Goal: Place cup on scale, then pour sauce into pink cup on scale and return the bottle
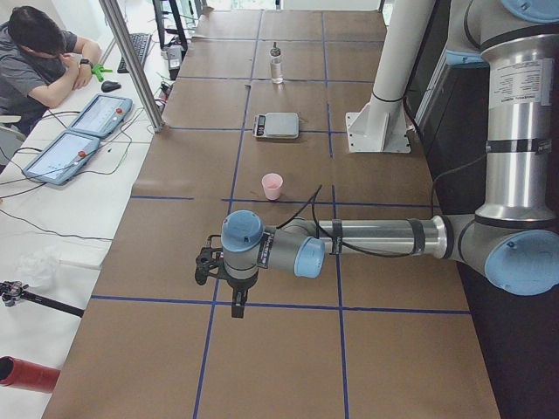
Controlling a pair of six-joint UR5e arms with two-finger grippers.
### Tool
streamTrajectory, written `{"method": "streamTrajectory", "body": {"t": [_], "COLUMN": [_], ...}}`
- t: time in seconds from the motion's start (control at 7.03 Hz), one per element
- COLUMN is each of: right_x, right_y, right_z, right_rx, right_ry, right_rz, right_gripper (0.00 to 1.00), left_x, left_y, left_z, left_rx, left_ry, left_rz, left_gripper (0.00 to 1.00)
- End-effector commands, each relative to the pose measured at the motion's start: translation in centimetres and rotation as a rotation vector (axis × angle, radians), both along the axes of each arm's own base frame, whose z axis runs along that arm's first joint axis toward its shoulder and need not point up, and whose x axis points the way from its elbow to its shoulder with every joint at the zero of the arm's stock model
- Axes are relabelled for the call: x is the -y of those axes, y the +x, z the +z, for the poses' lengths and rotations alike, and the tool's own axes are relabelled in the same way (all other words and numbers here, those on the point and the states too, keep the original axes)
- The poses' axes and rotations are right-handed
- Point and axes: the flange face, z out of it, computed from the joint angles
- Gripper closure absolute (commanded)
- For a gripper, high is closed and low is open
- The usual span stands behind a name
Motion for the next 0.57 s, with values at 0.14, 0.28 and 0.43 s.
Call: {"method": "streamTrajectory", "body": {"t": [0.14,0.28,0.43], "right_x": [0.0,0.2,0.3], "right_y": [0.0,-0.1,-0.1], "right_z": [-0.1,-0.3,0.0], "right_rx": [0.007,0.012,0.006], "right_ry": [0.001,0.006,0.008], "right_rz": [-0.001,-0.002,-0.003], "right_gripper": [0.00,0.00,0.00], "left_x": [0.6,1.2,3.3], "left_y": [0.1,0.3,0.6], "left_z": [-1.0,-3.8,-7.7], "left_rx": [-0.001,-0.008,-0.015], "left_ry": [0.013,0.072,0.152], "left_rz": [-0.007,-0.003,-0.001], "left_gripper": [0.00,0.00,0.00]}}
